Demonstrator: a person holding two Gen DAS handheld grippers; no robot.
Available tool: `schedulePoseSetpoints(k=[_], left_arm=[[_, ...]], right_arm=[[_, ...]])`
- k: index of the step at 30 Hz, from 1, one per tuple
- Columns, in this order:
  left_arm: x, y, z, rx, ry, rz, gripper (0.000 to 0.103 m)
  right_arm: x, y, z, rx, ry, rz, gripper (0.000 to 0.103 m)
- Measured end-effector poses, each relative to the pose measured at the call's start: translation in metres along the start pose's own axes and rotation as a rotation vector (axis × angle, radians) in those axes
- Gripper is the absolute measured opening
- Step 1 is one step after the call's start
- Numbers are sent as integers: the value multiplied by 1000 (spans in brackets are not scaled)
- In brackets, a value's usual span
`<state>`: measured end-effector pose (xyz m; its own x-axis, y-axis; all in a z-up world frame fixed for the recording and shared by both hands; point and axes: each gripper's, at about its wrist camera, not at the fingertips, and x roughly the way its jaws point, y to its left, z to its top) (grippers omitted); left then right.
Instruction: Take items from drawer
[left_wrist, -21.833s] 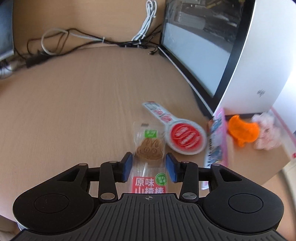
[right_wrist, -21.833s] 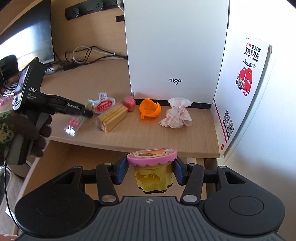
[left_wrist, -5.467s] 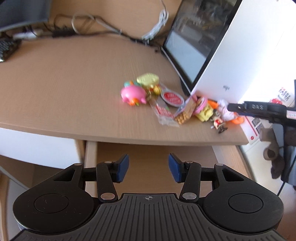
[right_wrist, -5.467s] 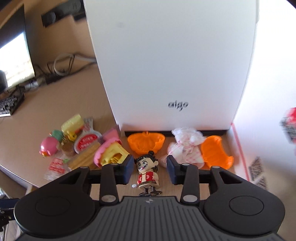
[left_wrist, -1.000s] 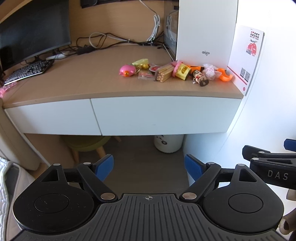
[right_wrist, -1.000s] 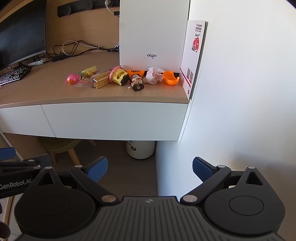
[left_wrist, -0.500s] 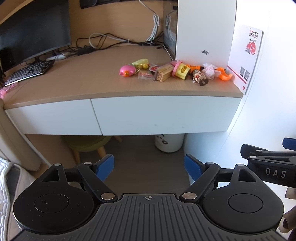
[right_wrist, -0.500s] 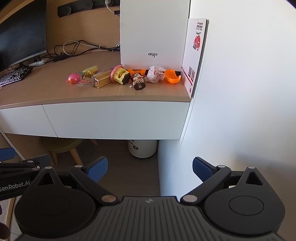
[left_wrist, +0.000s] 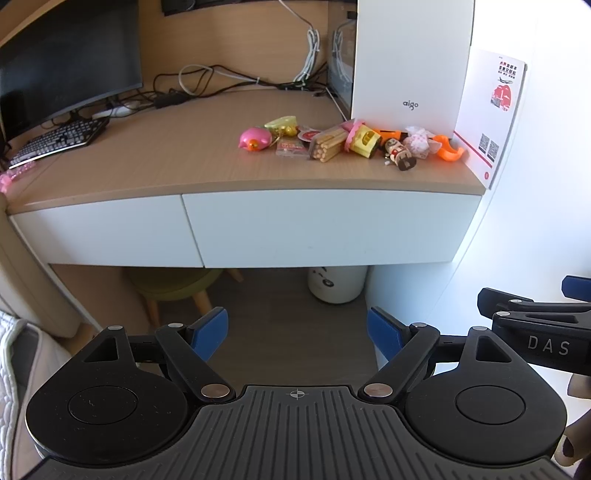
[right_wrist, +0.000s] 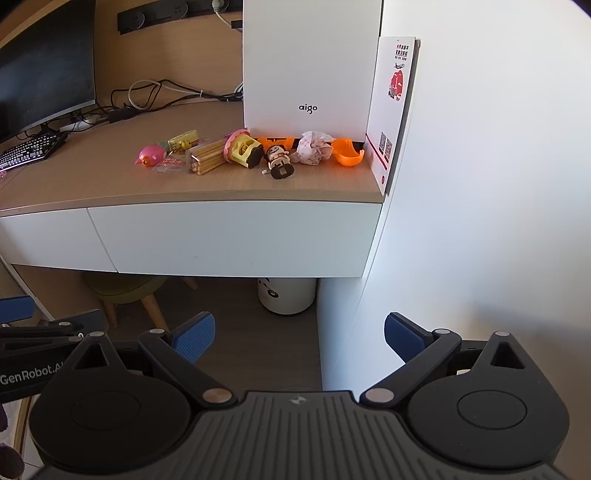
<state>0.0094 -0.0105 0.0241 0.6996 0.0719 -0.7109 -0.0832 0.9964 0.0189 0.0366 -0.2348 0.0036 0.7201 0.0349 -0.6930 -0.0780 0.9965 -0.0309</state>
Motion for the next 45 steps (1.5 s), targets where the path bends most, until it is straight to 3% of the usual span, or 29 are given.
schedulePoseSetpoints(k=[45], left_arm=[[-3, 6, -3, -14, -5, 7, 87]], right_arm=[[2, 4, -3, -11, 10, 13, 99]])
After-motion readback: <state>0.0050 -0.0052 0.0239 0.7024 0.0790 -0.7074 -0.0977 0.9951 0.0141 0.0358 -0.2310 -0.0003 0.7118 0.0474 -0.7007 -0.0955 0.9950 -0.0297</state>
